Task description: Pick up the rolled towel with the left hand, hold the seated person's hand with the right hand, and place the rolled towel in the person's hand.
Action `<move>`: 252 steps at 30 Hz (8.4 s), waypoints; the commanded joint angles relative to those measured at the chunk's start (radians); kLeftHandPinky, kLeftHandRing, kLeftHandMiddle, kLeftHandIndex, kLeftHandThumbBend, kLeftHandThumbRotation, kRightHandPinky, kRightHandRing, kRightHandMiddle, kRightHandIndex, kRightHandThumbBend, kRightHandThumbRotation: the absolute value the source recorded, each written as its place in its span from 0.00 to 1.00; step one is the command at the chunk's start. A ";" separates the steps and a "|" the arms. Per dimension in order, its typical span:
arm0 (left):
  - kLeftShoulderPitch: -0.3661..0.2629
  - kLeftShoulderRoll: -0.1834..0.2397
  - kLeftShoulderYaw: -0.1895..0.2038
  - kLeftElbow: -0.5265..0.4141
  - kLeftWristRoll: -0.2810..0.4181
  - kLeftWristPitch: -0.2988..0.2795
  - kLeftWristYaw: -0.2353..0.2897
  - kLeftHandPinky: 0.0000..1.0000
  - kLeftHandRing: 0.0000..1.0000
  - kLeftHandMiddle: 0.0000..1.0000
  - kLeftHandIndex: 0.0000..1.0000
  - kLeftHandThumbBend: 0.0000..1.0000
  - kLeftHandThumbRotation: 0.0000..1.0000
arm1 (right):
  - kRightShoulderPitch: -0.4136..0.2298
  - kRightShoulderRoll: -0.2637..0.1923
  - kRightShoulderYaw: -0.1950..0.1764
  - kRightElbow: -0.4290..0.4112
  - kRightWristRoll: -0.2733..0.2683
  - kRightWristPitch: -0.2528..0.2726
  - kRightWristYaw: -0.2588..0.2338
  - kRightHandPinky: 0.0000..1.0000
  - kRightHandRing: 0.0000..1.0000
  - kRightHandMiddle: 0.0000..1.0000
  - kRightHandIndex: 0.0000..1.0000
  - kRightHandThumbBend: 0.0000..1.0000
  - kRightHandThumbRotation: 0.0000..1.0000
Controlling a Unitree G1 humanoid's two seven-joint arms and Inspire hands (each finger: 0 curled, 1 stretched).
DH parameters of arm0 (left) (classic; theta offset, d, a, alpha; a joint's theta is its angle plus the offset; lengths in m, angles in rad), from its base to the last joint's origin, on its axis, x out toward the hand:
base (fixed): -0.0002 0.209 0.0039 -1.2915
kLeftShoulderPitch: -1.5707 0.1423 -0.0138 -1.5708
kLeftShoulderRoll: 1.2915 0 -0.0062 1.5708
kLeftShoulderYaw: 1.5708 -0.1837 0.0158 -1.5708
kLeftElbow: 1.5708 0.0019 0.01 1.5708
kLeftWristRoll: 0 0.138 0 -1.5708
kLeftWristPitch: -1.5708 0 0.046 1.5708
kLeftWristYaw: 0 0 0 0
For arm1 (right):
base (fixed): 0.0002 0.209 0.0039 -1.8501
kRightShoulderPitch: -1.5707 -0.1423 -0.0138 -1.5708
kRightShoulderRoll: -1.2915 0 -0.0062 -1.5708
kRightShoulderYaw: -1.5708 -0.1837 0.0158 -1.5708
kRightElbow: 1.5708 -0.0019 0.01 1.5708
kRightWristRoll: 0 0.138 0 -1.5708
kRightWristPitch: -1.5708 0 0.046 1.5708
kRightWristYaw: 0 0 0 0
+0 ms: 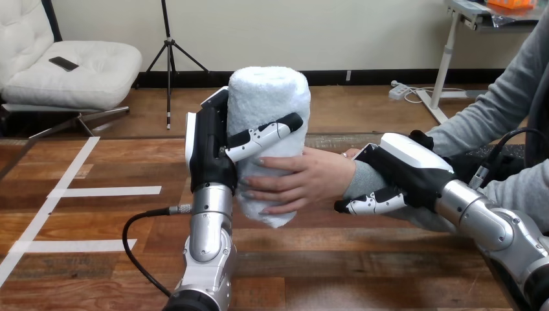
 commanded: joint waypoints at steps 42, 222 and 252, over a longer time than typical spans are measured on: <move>-0.107 -0.081 -0.021 0.007 -0.031 -0.018 -0.035 0.35 0.39 0.41 0.43 0.72 0.00 | -0.100 0.012 -0.027 -0.030 0.025 -0.028 -0.011 0.13 0.17 0.22 0.23 0.56 0.38; 0.791 0.151 0.003 -1.119 -0.163 0.118 -0.364 0.83 0.89 0.88 0.85 0.84 0.95 | 0.502 0.250 -0.372 -0.919 0.912 0.277 0.469 0.90 0.91 0.90 0.91 1.00 1.00; 0.758 0.176 0.048 -1.044 -0.239 0.046 -0.404 0.88 0.91 0.90 0.89 0.79 0.89 | 0.601 0.286 -0.378 -1.104 0.964 0.373 0.504 0.82 0.86 0.86 0.86 1.00 1.00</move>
